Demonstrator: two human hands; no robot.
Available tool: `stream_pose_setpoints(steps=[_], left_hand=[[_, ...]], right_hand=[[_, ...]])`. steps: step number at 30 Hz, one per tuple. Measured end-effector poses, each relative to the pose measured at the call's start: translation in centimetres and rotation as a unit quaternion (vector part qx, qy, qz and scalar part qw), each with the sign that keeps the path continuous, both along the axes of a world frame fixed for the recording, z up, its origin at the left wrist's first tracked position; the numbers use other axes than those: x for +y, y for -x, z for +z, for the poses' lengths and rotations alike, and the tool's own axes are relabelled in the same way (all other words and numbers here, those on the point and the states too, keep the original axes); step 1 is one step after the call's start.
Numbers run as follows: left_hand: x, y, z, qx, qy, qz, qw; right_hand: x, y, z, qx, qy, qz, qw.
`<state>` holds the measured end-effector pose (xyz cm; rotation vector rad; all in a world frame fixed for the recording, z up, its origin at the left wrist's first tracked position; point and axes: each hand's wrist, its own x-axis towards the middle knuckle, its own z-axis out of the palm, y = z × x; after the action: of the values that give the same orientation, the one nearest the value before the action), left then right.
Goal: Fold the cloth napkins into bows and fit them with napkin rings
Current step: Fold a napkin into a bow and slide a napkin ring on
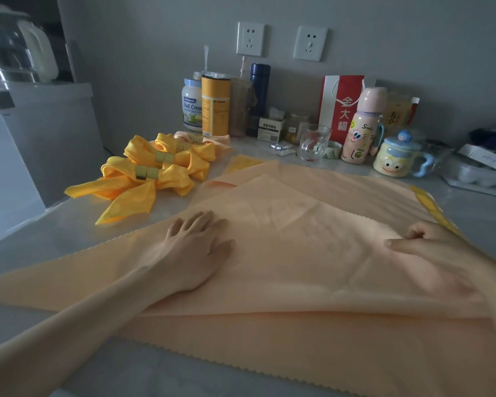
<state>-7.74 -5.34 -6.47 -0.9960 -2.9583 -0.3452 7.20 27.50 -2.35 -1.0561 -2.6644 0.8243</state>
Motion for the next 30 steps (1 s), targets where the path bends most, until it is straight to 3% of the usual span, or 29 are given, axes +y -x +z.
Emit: stream_pose_setpoints(steps=[3, 6, 8, 12, 19, 30], left_hand=[[0.1, 0.2, -0.2, 0.004, -0.022, -0.006, 1.000], [0.0, 0.2, -0.3, 0.022, -0.038, 0.002, 0.999], [0.1, -0.2, -0.1, 0.043, -0.037, 0.006, 0.998], [1.6, -1.9, 1.1, 0.056, -0.063, -0.011, 0.996], [4.5, -4.1, 0.9, 0.014, 0.014, -0.095, 0.995], [3.1, -4.7, 0.1, -0.020, 0.063, -0.095, 0.993]], right_hand=[[0.9, -0.6, 0.4, -0.052, -0.002, 0.004, 0.999], [1.5, -0.8, -0.1, -0.021, 0.018, 0.007, 1.000], [1.6, -0.6, -0.5, 0.005, -0.018, 0.000, 1.000], [3.2, -1.7, -0.2, 0.073, -0.119, -0.123, 0.983], [4.3, -3.8, -0.5, 0.032, -0.056, -0.100, 0.993], [4.3, -4.2, -0.5, 0.065, -0.043, -0.098, 0.992]])
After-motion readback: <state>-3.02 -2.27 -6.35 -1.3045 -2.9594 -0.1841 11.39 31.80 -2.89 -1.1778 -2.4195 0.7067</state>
